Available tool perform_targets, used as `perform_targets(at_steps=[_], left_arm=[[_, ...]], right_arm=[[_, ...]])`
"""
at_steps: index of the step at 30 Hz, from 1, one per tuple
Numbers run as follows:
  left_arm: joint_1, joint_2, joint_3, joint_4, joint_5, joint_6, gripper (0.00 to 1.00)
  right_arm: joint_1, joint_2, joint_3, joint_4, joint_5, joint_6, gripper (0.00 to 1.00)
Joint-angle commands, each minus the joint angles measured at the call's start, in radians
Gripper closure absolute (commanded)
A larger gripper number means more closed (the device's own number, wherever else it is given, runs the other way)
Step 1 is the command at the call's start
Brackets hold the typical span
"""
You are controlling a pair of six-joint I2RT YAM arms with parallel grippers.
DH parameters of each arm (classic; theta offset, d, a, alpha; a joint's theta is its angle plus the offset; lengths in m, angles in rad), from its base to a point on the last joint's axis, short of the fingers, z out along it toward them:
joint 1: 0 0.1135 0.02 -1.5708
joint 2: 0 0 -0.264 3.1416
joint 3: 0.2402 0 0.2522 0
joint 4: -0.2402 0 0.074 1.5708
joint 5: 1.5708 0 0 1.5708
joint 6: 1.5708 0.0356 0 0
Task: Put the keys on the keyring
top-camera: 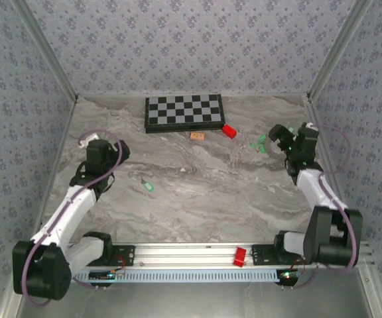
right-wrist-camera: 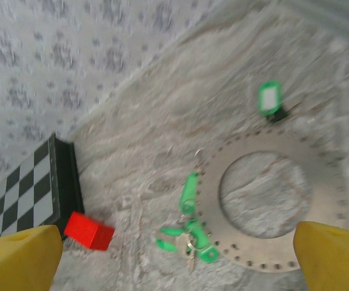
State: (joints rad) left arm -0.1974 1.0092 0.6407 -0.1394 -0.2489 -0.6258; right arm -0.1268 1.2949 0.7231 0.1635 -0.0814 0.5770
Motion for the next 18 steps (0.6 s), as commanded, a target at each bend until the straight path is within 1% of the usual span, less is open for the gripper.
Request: perform_targets(at_steps=[1, 6, 10, 12, 14, 18], left_arm=[[-0.079, -0.031, -0.044, 0.141, 0.026, 0.018, 0.00], [-0.202, 0.022, -0.123, 0.298, 0.004, 0.056, 0.00], [-0.285, 0.105, -0.115, 0.371, -0.021, 0.135, 0.00], [-0.300, 0.136, -0.107, 0.388, -0.018, 0.162, 0.00], [-0.305, 0.151, -0.092, 0.367, -0.009, 0.154, 0.00], [-0.319, 0.143, -0.108, 0.373, 0.016, 0.142, 0.00]], right_arm=[[0.017, 0.121, 0.124, -0.102, -0.116, -0.001, 0.00], [0.042, 0.338, 0.289, -0.180, -0.141, -0.016, 0.00], [0.073, 0.468, 0.416, -0.245, -0.132, -0.032, 0.00], [0.091, 0.520, 0.478, -0.288, -0.105, -0.034, 0.00], [0.106, 0.569, 0.544, -0.334, -0.086, -0.027, 0.00], [0.115, 0.648, 0.610, -0.396, -0.050, -0.011, 0.01]])
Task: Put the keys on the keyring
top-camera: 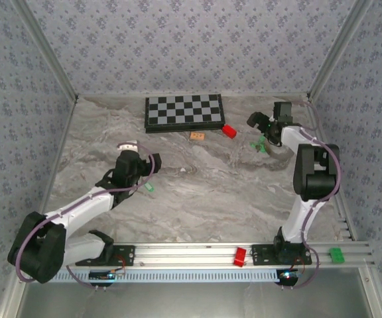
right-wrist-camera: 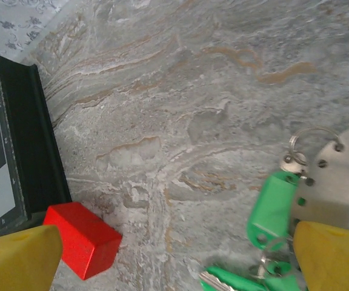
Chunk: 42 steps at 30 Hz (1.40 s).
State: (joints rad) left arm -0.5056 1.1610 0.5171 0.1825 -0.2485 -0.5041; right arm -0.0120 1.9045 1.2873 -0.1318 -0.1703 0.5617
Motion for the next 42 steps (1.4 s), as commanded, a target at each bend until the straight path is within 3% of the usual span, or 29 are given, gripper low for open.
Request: perform_targets(at_steps=[1, 7, 12, 23, 32, 42], left_arm=[[-0.013, -0.016, 0.010, 0.055, 0.015, 0.021, 0.00], [-0.016, -0.041, 0.009, 0.044, 0.005, 0.010, 0.00], [-0.015, -0.036, 0.011, 0.041, 0.012, 0.006, 0.00], [-0.015, -0.034, 0.008, 0.045, 0.014, 0.002, 0.00], [-0.015, -0.032, 0.009, 0.044, 0.024, -0.001, 0.00], [-0.016, -0.028, 0.009, 0.047, 0.037, -0.004, 0.00]], right_arm=[[0.002, 0.051, 0.054, -0.113, 0.050, 0.011, 0.00], [0.019, 0.102, 0.065, -0.168, 0.061, 0.030, 0.00], [0.091, 0.098, 0.041, -0.191, 0.058, 0.031, 0.00], [0.353, 0.014, -0.162, -0.126, 0.022, 0.131, 0.00], [0.606, -0.084, -0.293, -0.084, 0.061, 0.216, 0.00], [0.793, -0.117, -0.250, -0.137, 0.057, 0.184, 0.00]])
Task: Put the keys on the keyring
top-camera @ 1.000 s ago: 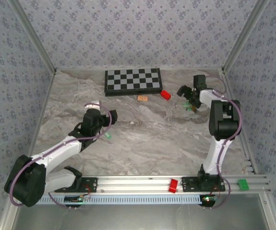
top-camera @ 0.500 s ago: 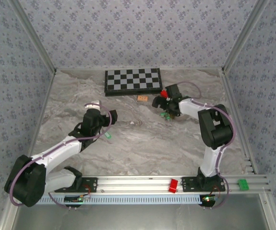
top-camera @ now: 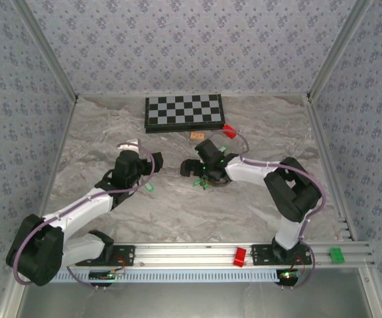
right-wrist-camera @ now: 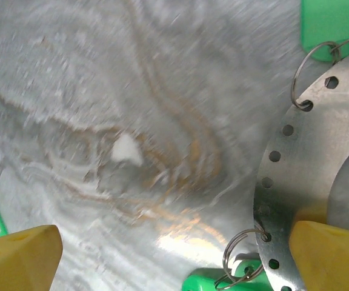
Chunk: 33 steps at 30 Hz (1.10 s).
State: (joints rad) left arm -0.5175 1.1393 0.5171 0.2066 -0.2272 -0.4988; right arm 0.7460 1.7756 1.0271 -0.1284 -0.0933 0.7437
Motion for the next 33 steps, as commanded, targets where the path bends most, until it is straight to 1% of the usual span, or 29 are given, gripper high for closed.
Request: perform_targets(at_steps=[1, 4, 6, 7, 8, 10, 14, 17, 20, 21, 23, 26, 28, 31, 33], left_arm=[[-0.005, -0.007, 0.009, 0.023, 0.016, -0.009, 0.00], [-0.005, -0.011, 0.008, 0.022, 0.020, -0.007, 0.00], [-0.004, -0.018, 0.008, 0.022, 0.027, -0.006, 0.00], [-0.007, -0.021, 0.009, 0.023, 0.035, -0.005, 0.00], [-0.007, -0.025, 0.009, 0.024, 0.043, -0.003, 0.00], [-0.007, -0.028, 0.006, 0.029, 0.055, -0.003, 0.00], [-0.016, -0.026, 0.003, 0.042, 0.066, -0.004, 0.00], [-0.029, -0.018, 0.020, 0.030, 0.058, -0.004, 0.00], [-0.038, -0.019, 0.021, 0.033, 0.078, 0.007, 0.00], [-0.039, -0.017, 0.020, 0.037, 0.088, 0.010, 0.00], [-0.040, -0.014, 0.021, 0.041, 0.106, 0.010, 0.00], [-0.043, -0.012, 0.021, 0.044, 0.119, 0.010, 0.00], [-0.044, -0.011, 0.021, 0.046, 0.124, 0.010, 0.00], [-0.046, -0.006, 0.020, 0.049, 0.131, 0.011, 0.00], [-0.047, -0.006, 0.021, 0.048, 0.135, 0.013, 0.00]], right_arm=[[0.041, -0.003, 0.029, -0.164, 0.009, -0.021, 0.00], [0.029, -0.062, 0.065, -0.239, 0.052, -0.062, 0.00], [0.001, -0.097, 0.085, -0.278, 0.087, -0.093, 0.00], [-0.019, -0.111, 0.093, -0.295, 0.097, -0.105, 0.02], [-0.039, -0.120, 0.101, -0.313, 0.106, -0.106, 0.06], [-0.092, -0.129, 0.106, -0.323, 0.085, -0.106, 0.16], [-0.178, -0.130, 0.105, -0.315, 0.060, -0.143, 0.27], [-0.233, -0.105, 0.109, -0.304, 0.021, -0.151, 0.44], [-0.284, -0.075, 0.106, -0.266, -0.033, -0.145, 0.58], [-0.297, -0.064, 0.103, -0.251, -0.059, -0.133, 0.61], [-0.308, -0.047, 0.109, -0.225, -0.074, -0.131, 0.61], [-0.311, -0.014, 0.141, -0.259, -0.060, -0.154, 0.58], [-0.318, 0.013, 0.157, -0.280, -0.075, -0.148, 0.58], [-0.329, 0.034, 0.146, -0.243, -0.118, -0.123, 0.58], [-0.329, 0.039, 0.148, -0.236, -0.116, -0.122, 0.58]])
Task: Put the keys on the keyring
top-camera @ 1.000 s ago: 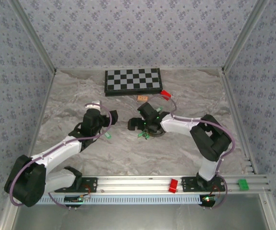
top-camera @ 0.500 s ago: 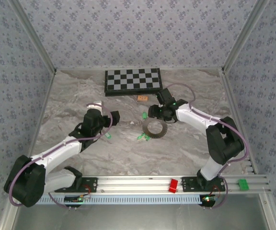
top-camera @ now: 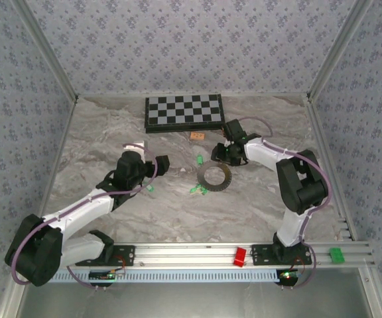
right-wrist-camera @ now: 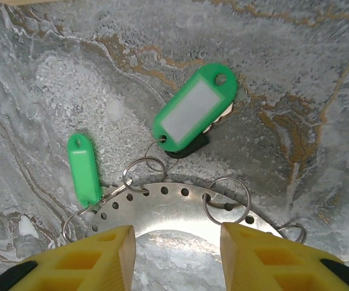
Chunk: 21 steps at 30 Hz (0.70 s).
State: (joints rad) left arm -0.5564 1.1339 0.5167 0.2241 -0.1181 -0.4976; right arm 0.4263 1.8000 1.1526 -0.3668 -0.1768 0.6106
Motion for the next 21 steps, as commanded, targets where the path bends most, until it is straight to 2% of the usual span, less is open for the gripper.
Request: perform_targets(at_steps=[1, 16, 21], left_arm=[[-0.009, -0.002, 0.022, 0.030, 0.023, 0.013, 0.00], [-0.012, 0.003, 0.023, 0.028, 0.018, 0.013, 0.00], [-0.013, 0.004, 0.024, 0.027, 0.021, 0.013, 0.00]], right_arm=[[-0.008, 0.015, 0.021, 0.006, -0.027, 0.011, 0.58], [-0.036, 0.015, -0.027, -0.020, -0.012, 0.054, 0.57], [-0.045, 0.036, -0.050, 0.016, -0.050, 0.085, 0.56]])
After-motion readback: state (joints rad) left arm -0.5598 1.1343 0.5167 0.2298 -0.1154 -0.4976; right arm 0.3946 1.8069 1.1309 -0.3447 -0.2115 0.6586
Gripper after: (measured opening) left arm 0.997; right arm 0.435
